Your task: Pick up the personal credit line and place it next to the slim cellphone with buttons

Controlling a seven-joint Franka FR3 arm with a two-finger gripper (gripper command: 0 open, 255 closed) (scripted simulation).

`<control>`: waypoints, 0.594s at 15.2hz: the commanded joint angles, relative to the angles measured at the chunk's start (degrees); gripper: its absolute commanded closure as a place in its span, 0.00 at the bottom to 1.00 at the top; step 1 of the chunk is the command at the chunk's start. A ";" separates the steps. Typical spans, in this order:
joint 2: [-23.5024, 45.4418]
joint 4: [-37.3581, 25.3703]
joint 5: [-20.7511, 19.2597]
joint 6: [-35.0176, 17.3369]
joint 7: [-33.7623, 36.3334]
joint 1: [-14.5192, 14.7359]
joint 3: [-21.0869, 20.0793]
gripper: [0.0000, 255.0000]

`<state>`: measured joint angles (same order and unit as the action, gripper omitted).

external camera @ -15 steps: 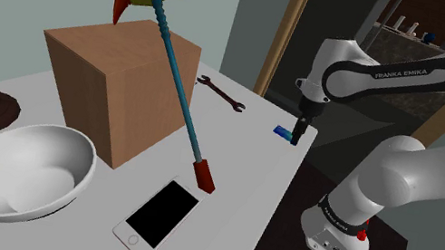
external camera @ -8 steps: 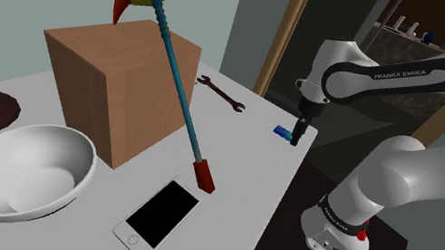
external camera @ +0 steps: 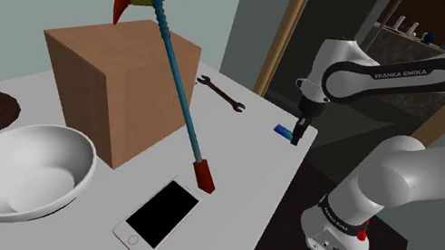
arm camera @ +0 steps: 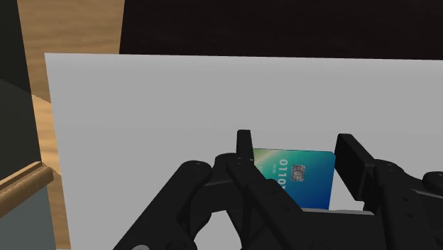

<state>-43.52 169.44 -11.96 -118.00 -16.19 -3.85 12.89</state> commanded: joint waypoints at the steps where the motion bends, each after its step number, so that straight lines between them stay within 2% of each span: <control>1: 0.09 0.16 0.00 0.05 -0.02 -0.02 0.04 1.00; 9: -3.61 -3.50 1.15 7.38 -0.12 0.39 -1.04 1.00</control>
<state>-46.79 166.53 -11.02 -111.61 -16.34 -3.57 12.03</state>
